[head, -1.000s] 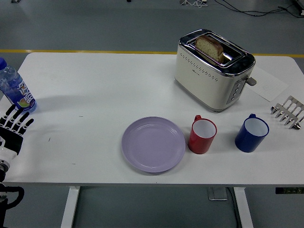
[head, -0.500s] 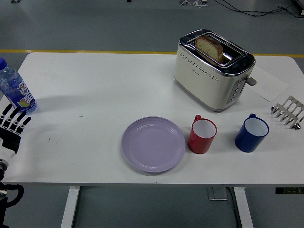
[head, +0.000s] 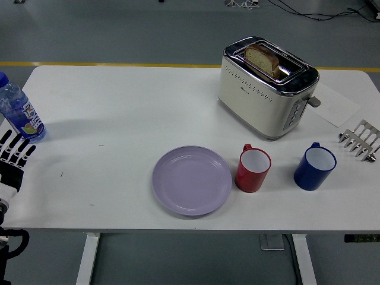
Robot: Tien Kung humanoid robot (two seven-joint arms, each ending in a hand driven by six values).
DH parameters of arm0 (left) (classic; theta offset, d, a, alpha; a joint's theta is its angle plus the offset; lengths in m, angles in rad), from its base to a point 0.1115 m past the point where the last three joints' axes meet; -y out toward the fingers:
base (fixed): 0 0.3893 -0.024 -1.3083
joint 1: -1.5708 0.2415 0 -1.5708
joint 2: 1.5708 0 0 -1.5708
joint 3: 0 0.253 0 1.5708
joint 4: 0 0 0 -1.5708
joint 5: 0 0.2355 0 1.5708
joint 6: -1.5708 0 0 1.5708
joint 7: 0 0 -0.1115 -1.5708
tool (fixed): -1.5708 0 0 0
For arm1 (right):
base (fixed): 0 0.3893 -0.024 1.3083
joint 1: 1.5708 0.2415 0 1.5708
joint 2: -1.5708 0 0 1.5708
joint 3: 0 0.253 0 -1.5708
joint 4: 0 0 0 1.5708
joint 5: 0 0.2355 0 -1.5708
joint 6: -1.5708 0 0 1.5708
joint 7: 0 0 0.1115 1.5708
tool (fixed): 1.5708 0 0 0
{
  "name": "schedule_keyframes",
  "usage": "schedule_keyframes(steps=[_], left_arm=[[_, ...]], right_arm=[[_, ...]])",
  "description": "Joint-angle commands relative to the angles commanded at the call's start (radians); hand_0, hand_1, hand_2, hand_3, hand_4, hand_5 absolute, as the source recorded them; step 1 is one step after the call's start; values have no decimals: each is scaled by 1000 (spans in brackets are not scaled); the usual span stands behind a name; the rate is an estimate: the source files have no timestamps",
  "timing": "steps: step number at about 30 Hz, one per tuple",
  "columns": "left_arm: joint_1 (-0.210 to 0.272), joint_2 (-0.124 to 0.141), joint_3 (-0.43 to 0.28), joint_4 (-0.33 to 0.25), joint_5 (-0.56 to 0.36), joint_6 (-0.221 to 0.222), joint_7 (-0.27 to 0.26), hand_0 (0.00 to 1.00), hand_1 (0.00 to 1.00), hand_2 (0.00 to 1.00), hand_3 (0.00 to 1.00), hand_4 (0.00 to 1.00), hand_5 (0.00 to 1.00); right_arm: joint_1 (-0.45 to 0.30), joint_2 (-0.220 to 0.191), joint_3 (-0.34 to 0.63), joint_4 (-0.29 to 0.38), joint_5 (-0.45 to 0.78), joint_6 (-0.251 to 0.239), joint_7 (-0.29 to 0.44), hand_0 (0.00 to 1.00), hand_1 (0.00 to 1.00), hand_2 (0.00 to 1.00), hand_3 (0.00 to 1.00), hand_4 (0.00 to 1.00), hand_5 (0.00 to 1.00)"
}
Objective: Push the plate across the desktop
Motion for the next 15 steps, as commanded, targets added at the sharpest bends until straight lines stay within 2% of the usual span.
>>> schedule_keyframes(steps=[15], left_arm=[[0, -1, -5, 2, -3, -1, 0, 503, 576, 584, 627, 488, 998]], right_arm=[[1, 1, 4, 0, -9, 2, -2, 608, 519, 593, 575, 371, 248]])
